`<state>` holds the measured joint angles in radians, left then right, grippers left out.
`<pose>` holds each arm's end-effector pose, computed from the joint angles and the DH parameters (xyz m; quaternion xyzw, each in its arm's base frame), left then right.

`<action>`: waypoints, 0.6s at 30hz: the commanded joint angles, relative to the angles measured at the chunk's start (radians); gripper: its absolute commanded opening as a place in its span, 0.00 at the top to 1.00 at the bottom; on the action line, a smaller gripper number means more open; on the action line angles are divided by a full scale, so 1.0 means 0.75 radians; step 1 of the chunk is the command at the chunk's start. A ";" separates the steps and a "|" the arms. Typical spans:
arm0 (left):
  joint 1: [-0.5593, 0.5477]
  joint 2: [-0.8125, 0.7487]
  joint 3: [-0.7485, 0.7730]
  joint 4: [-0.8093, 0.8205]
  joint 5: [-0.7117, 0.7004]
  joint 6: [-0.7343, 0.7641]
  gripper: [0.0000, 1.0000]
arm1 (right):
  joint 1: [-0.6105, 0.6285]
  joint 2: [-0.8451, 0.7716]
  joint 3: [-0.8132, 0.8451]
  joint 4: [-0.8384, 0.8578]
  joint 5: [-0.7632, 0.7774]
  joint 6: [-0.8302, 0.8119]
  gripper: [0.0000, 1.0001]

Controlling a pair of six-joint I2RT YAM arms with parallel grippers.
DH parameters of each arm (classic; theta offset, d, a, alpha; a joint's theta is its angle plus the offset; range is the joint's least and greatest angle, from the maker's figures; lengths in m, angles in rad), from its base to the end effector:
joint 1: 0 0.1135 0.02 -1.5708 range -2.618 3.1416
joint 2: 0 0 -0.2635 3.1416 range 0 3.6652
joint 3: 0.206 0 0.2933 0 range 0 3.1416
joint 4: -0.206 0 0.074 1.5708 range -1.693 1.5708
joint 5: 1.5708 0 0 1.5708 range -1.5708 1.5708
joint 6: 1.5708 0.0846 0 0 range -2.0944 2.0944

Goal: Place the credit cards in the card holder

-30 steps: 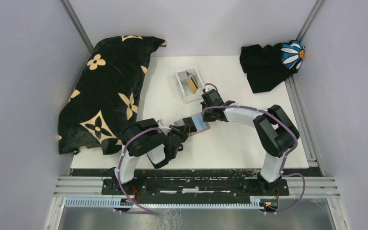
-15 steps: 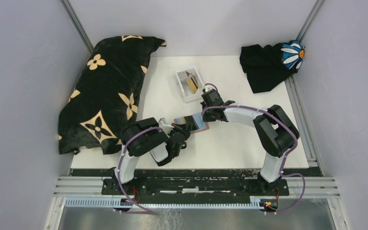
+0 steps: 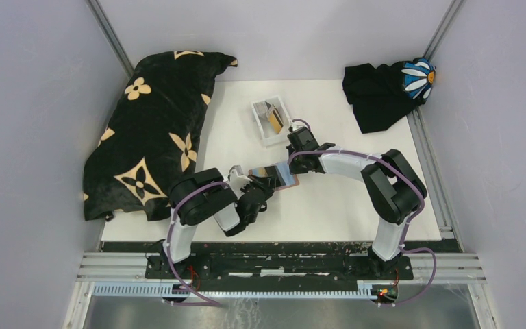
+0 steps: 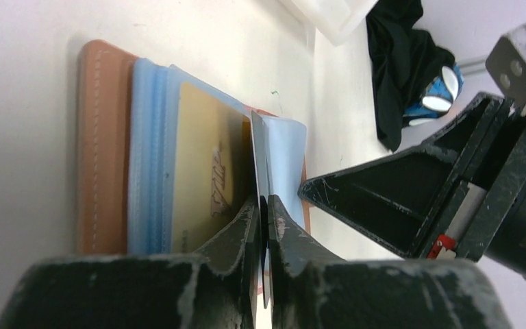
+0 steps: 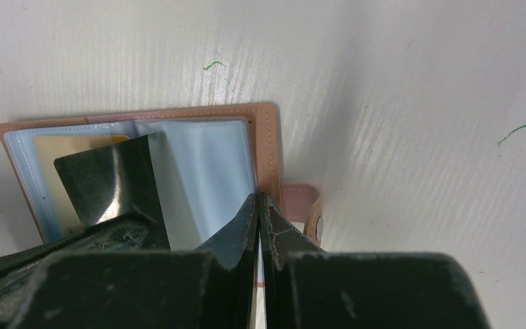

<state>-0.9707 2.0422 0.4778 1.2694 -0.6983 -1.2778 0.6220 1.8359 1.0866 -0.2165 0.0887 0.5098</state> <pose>0.2337 -0.2452 0.0212 -0.3168 0.7148 -0.3860 0.4895 0.3539 0.2445 0.0860 -0.0403 0.9529 0.1238 0.2739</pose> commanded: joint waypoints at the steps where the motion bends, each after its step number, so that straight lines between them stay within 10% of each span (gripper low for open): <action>1: -0.006 -0.087 -0.024 -0.153 0.089 0.232 0.85 | 0.020 0.105 -0.009 -0.100 0.013 -0.013 0.94; 10: -0.003 -0.122 0.035 -0.347 0.133 0.279 0.78 | 0.020 0.114 -0.007 -0.096 -0.002 -0.005 0.94; 18: -0.003 -0.203 0.152 -0.736 0.139 0.281 0.45 | 0.020 0.107 -0.011 -0.099 -0.002 -0.007 0.94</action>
<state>-0.9710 1.9381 0.5697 0.9993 -0.6079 -1.1362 0.6239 1.8462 1.1049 -0.2379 0.0895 0.5095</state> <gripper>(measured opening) 0.469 0.058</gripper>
